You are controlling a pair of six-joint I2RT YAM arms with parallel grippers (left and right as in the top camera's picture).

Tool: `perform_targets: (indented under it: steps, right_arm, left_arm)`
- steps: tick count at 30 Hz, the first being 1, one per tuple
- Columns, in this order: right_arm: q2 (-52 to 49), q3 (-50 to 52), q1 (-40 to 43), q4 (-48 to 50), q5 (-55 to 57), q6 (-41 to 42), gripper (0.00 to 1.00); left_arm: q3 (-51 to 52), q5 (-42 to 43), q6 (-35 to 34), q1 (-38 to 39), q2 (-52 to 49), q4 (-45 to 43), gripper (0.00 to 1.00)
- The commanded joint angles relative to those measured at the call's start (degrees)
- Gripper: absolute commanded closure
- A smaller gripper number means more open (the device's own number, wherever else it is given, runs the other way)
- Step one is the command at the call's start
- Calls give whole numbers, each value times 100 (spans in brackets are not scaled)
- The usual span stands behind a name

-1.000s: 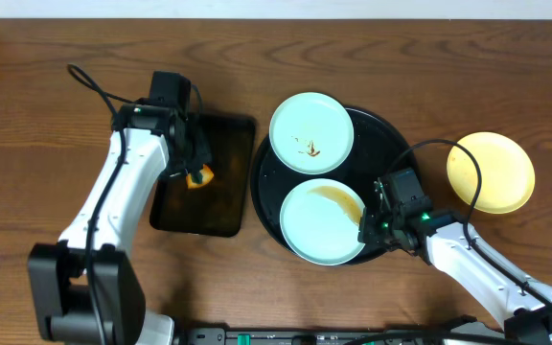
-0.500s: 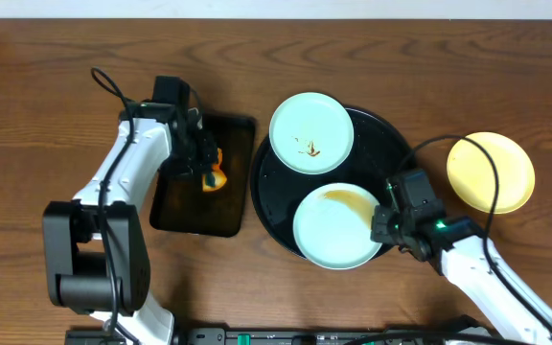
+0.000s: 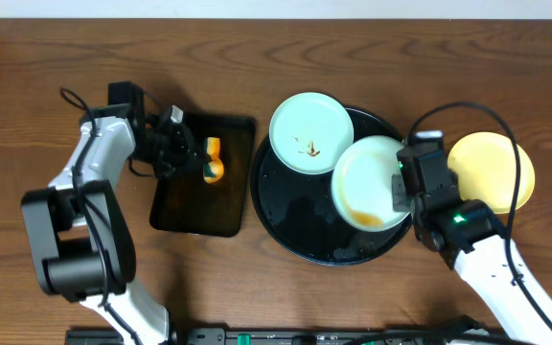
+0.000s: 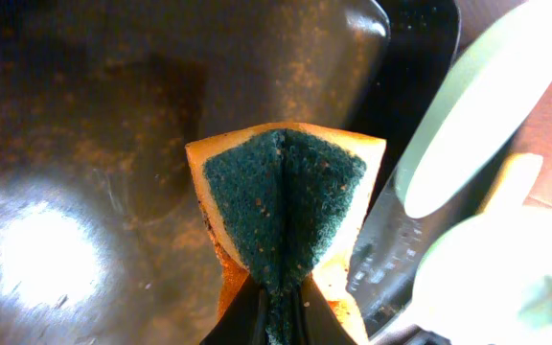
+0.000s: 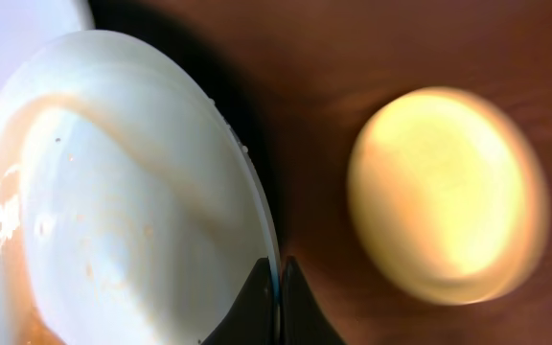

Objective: Clean dirty plates on tray and stack at the side
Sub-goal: 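Lift the pale-green plate and stack it on the yellow plate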

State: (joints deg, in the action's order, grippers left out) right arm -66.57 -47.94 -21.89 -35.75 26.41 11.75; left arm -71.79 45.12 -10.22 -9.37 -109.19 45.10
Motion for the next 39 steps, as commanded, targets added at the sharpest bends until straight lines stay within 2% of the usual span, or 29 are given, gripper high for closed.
perform_targets:
  steps: [1, 6, 8, 9, 13, 19, 22, 27, 34, 39]
  right_arm:
    - [94, -321, -24, 17, 1217, -560, 99]
    - [94, -459, -28, 13, 1384, -798, 99]
    - [94, -459, -28, -2, 1381, -800, 99]
    - [94, -459, -33, -24, 1379, -800, 99]
    - [94, -459, -33, -33, 1381, -800, 99]
    - [94, -459, -28, -26, 1390, -800, 99]
    - [94, -459, -4, 7, 1408, -798, 99]
    - [101, -461, 98, 39, 1399, -573, 99]
    - [101, -461, 210, 24, 1340, -496, 99]
    - [101, -461, 210, 15, 1316, -494, 99]
  left_arm:
    - [44, 955, 297, -190, -313, 22, 92]
    - [44, 848, 466, -302, -793, 24, 92]
    - [44, 354, 463, -315, -962, 20, 92]
    - [44, -164, 459, -315, -1034, 31, 92]
    - [42, -984, 275, -317, -1014, 129, 92]
    - [24, -402, 308, -278, -514, 129, 92]
    - [24, -446, 494, -181, -31, 120, 92]
    - [26, -1777, 505, 216, 428, 109, 92]
    - [44, -2155, 507, 824, 90, 105, 92]
    - [50, -3355, 214, 1021, -227, 109, 92]
